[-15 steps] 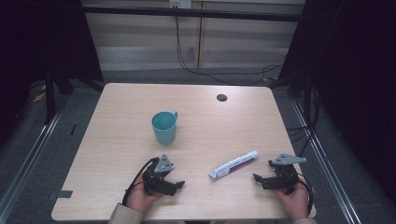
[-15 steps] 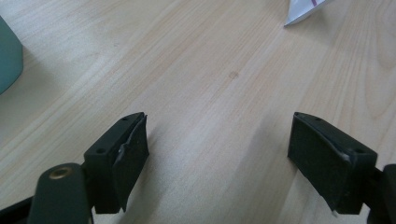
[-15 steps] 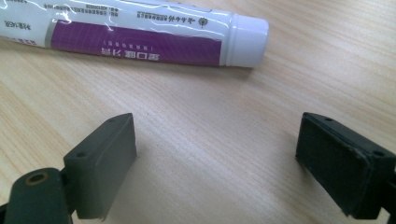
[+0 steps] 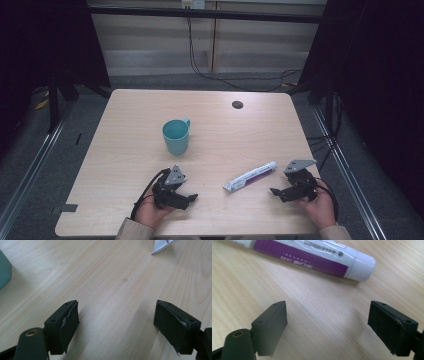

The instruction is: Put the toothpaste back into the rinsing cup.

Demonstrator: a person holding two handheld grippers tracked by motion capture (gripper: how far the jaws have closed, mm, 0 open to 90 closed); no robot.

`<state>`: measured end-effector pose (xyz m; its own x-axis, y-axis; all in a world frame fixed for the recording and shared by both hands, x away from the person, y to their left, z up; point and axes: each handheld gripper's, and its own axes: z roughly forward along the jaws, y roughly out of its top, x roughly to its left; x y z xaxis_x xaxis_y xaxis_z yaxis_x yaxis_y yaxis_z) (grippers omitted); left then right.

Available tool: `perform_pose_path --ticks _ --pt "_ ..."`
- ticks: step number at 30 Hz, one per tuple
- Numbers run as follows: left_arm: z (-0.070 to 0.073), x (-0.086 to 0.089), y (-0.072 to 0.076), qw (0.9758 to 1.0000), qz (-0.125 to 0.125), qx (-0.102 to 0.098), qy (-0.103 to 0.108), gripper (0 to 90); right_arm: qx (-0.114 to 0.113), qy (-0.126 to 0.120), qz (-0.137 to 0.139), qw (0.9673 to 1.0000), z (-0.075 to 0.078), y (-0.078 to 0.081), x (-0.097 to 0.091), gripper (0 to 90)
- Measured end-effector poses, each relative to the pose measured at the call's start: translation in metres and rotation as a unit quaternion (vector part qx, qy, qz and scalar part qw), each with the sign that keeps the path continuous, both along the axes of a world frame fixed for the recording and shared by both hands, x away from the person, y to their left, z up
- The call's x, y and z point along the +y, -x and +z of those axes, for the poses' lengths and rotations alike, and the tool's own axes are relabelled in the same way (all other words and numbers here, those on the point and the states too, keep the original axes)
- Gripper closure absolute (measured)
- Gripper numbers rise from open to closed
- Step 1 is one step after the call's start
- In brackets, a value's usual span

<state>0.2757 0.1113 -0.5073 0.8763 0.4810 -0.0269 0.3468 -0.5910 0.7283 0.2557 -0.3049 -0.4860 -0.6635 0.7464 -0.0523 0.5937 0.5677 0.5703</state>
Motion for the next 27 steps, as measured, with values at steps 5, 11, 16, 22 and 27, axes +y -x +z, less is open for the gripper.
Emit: perform_pose_path --ticks 5,11,16,22,27 --pt "0.0 0.0 0.0 1.0 0.001 0.0 0.0 19.7 0.011 0.023 0.053 0.9983 0.01 -0.009 0.011 15.0" --pt "0.0 0.0 0.0 1.0 0.0 0.0 0.0 19.7 0.017 0.044 0.103 0.9935 0.018 -0.016 0.026 15.4" --pt "0.0 0.0 0.0 1.0 0.0 0.0 0.0 19.7 0.017 0.051 0.142 0.9885 0.024 -0.024 0.042 15.2" --pt "0.0 0.0 0.0 1.0 -0.001 0.001 0.001 19.7 0.029 0.055 0.161 0.9849 0.023 -0.033 0.055 15.2" --pt "0.0 0.0 0.0 1.0 -0.001 0.001 0.001 19.7 0.027 0.056 0.17 0.9835 0.024 -0.038 0.061 15.6"
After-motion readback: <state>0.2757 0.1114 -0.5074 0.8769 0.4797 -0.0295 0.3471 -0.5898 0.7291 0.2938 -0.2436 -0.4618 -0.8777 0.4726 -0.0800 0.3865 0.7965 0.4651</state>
